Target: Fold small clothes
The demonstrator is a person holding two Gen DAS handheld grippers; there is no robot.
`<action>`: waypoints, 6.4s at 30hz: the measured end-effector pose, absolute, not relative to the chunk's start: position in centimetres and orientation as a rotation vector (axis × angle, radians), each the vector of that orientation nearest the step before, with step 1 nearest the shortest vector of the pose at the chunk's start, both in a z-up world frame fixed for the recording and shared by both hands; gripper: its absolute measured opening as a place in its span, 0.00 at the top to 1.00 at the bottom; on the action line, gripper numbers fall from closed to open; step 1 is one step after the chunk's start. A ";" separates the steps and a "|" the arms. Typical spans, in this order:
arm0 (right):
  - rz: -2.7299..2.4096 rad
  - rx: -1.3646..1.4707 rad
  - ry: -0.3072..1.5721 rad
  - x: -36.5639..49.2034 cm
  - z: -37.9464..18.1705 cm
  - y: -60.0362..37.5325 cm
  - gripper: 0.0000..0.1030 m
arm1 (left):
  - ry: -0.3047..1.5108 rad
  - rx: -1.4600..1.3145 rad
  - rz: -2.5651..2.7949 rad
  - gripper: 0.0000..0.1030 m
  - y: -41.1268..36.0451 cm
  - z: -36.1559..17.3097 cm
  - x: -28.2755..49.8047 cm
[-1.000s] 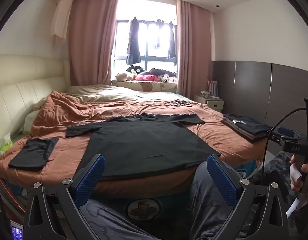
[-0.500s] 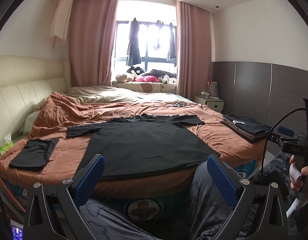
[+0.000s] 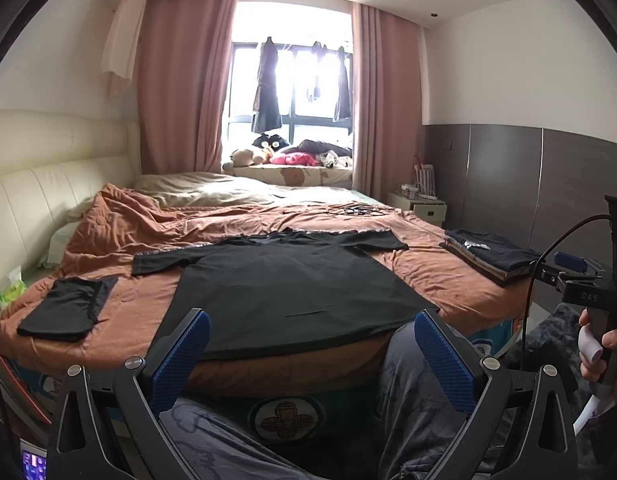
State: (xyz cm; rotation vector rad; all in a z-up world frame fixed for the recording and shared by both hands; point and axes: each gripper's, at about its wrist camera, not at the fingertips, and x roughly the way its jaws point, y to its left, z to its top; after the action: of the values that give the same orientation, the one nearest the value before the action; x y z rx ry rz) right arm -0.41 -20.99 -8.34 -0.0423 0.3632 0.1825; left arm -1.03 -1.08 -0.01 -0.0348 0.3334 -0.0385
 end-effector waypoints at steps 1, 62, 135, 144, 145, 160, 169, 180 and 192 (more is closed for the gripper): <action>0.183 -0.043 0.363 -0.4 -8.4 -21.0 0.00 | 0.333 -0.034 -0.039 0.00 -1.1 0.0 -1.0; 0.223 0.030 0.269 2.2 -7.0 -22.8 0.00 | 0.318 -0.040 0.012 0.00 2.3 2.9 1.2; 0.639 -0.234 0.689 59.2 -12.5 11.1 0.00 | 0.759 -0.238 0.390 0.34 43.3 -10.0 46.3; 0.685 -0.218 0.824 64.5 -17.0 16.7 0.47 | 0.836 -0.319 0.420 0.43 47.3 -14.0 50.2; 0.693 -0.214 0.843 65.1 -17.5 17.4 0.53 | 0.849 -0.326 0.425 0.44 47.7 -14.6 50.7; 0.780 -0.061 0.951 69.9 -22.3 23.1 0.69 | 0.948 -0.397 0.447 0.49 51.2 -21.5 54.7; 0.815 0.030 1.039 71.5 -24.2 27.1 0.74 | 0.935 -0.423 0.410 0.92 51.6 -20.5 56.4; 0.823 0.082 1.112 72.6 -25.8 29.4 0.74 | 0.802 -0.398 0.352 0.93 49.5 -12.4 55.7; 0.802 0.123 1.040 71.4 -20.8 22.3 0.69 | 0.739 -0.308 0.248 0.93 42.0 -5.7 58.4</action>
State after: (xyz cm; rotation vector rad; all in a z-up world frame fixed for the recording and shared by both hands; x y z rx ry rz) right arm 71.41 22.29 -20.82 0.1230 1.0403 0.8025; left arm 58.42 42.04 -5.75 -0.3084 0.7393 0.2484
